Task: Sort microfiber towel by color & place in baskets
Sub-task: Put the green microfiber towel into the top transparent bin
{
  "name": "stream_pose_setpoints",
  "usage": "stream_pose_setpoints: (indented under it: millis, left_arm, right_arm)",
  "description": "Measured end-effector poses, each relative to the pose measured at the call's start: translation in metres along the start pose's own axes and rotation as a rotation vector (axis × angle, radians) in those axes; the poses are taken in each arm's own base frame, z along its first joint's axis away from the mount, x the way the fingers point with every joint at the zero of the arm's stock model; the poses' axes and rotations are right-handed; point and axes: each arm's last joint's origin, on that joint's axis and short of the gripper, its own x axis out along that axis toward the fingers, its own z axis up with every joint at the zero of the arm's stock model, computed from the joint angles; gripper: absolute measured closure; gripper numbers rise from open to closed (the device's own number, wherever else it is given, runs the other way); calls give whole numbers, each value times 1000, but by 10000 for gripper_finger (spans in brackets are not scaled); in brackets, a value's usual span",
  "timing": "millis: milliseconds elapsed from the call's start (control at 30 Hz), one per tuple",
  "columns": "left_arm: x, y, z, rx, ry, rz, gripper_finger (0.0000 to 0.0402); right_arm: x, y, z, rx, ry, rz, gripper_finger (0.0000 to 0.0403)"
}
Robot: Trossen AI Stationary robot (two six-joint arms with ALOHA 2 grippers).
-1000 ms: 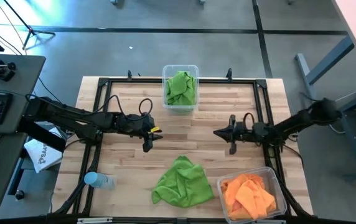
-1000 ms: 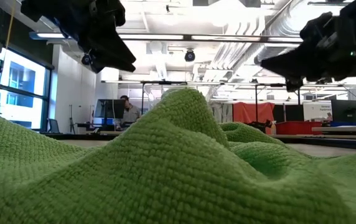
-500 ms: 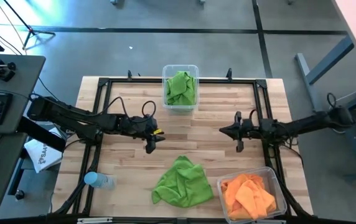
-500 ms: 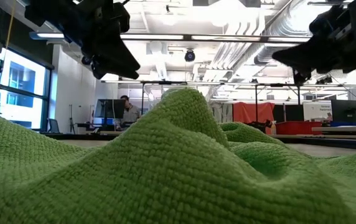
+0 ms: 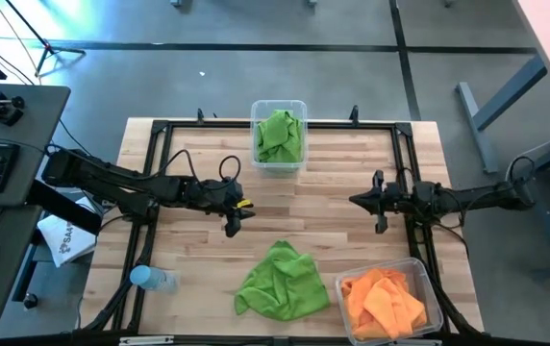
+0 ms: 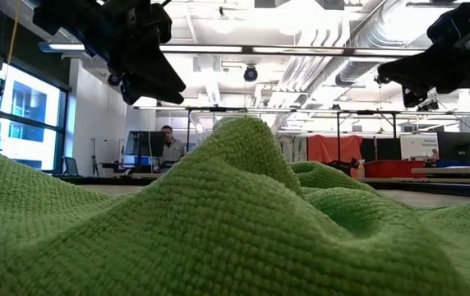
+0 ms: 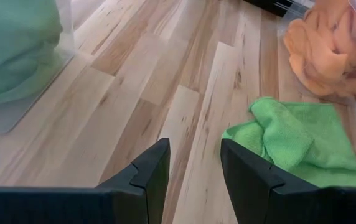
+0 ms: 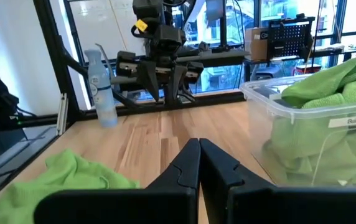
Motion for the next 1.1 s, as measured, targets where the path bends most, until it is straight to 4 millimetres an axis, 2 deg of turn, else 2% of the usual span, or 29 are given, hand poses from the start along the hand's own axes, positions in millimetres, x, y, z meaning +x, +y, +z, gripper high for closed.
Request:
stream_pose_setpoints:
  millis: [267, 433, 600, 800, 1100]
  left_arm:
    - [3, 0, -1, 1, 7, 4, 269]
    - [17, -5, -5, 72, -2, -11, 269]
    - [38, -17, -13, 161, -25, -59, 269]
    - [67, -35, -19, 209, 58, -62, 269]
    - [105, -80, -17, 397, 339, -50, 269]
  right_arm:
    - [-9, -2, -8, -21, 69, -6, 403]
    - [-10, -2, -8, -22, 79, 2, 403]
    - [-10, -2, -8, -22, 79, 2, 403]
    - [-10, -2, -8, -22, 79, 3, 403]
    - [-10, -2, -8, -22, 80, 3, 403]
